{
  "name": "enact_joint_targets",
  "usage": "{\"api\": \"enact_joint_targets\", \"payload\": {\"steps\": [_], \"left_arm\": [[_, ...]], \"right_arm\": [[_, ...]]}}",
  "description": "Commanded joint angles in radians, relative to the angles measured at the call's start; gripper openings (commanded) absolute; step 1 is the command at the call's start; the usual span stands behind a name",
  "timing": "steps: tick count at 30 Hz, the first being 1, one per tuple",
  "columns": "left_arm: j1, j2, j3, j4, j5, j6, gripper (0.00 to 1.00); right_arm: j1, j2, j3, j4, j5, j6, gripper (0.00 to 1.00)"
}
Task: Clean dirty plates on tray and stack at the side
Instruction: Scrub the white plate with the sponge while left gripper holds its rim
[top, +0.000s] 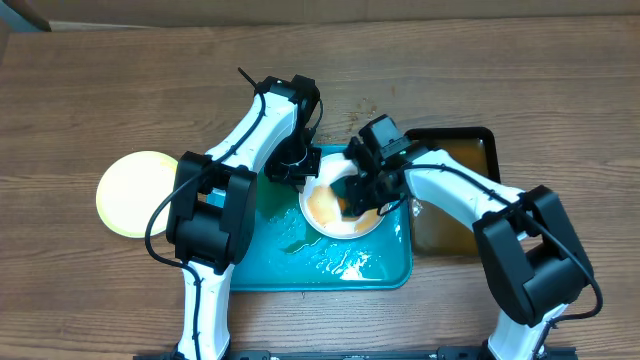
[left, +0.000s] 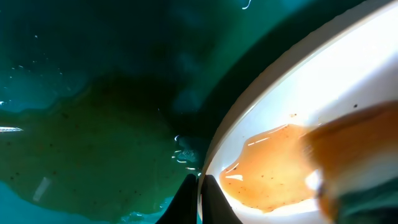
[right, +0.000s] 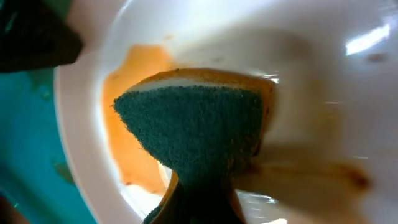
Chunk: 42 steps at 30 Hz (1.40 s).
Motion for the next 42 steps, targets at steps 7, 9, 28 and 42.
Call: {"api": "enact_joint_targets", "payload": {"steps": [7,9,28,42], "left_arm": [[-0.001,-0.003,-0.005,0.001,-0.002,-0.014,0.04],[-0.001,-0.003,-0.005,0.0,-0.002,-0.014,0.04],[-0.006,-0.003,-0.005,-0.002,-0.002,-0.014,0.04],[-0.008,-0.003,-0.005,-0.002,-0.002,-0.014,0.04]], "right_arm": [[0.028,-0.006,0.043,-0.009,-0.01,0.077,0.04],[0.009,-0.023,0.066,-0.027,0.053,0.107,0.04],[-0.067,-0.053,-0.025,-0.017,0.234,0.103,0.04],[-0.025,-0.053,-0.066,0.04,-0.049,0.098,0.04]]}}
